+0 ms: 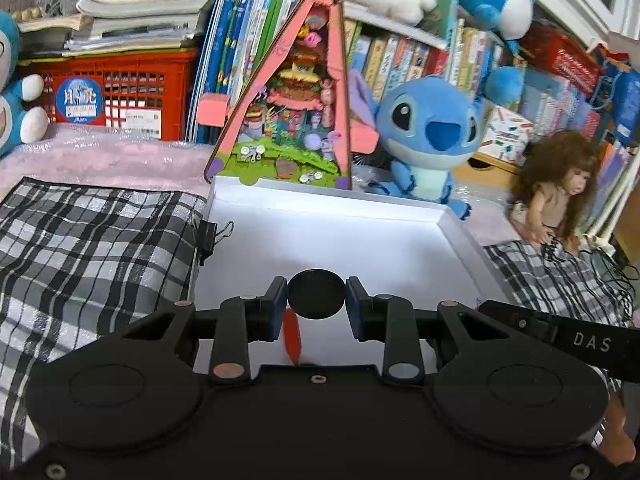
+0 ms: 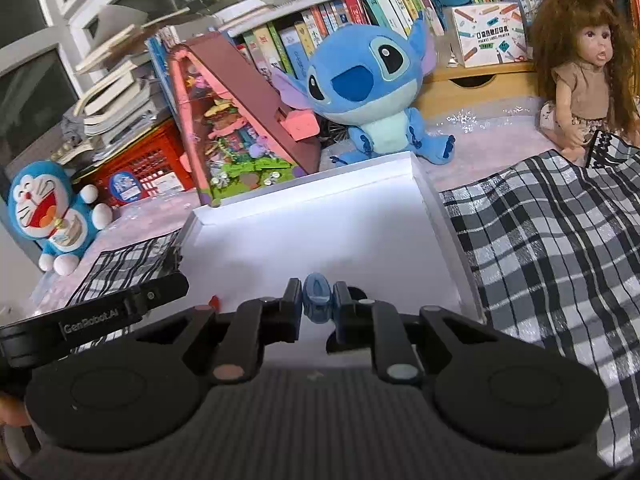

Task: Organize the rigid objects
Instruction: 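Carry the black cap and the blue piece over the white box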

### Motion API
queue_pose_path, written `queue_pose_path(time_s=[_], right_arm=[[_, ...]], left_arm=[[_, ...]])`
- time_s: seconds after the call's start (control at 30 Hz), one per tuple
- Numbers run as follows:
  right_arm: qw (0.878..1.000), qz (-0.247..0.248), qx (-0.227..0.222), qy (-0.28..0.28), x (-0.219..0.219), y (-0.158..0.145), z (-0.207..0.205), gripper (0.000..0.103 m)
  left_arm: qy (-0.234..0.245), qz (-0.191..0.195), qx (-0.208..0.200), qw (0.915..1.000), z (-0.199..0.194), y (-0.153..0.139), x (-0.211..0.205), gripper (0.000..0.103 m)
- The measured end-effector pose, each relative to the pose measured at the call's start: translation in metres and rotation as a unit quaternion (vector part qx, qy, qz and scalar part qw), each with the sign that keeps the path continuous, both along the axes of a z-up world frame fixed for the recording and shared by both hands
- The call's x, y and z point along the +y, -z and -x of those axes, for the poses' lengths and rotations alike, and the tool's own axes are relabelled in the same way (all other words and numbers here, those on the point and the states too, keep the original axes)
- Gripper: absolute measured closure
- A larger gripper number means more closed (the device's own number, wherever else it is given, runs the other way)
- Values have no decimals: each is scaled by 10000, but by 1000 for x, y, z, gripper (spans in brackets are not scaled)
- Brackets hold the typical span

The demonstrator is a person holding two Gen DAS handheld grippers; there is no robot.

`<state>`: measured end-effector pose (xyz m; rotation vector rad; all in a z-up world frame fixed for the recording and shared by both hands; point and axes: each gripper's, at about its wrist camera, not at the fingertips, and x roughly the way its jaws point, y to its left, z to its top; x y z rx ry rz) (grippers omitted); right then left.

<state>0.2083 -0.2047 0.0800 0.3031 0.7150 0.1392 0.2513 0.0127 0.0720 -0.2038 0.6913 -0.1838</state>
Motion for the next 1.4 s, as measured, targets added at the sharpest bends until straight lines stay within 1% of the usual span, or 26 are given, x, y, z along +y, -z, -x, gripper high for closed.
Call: queue_pose_path(time_s=[0.17,0.33,0.47,0.67,0.93,1.13,1.27,1.4], right_arm=[[9999,47,120,86,5,6,-20,83],[9996,138,175,149,10,14,-37,83],[9994,207,195,195,13,20,-47,83],[9991,124,268,290,11,31,-59,83],[9985,101,354,403,12,43,-68,82],[9985,201,311,414,15,44,-71,82],[9984,280,314,389,18,47,-70,82],[9982,426,260,339,21,48,-69,82]], left_arm=[[-109,24,136,9998,-18,13,-5,74],[-109,-175,81,9998,-28,22,-13,73],[-244,-322,134,9991,-37,28,-14,73],[-325,-418,191,9984,-43,37,-11,73],[-264,-544,180,9980,-43,40,-16,73],[-287,-561,270,9976,-45,45,-18,73],[-214,-644,249,9974,-43,45,-20,73],[-217,-644,246,9974,-42,46,-20,73]])
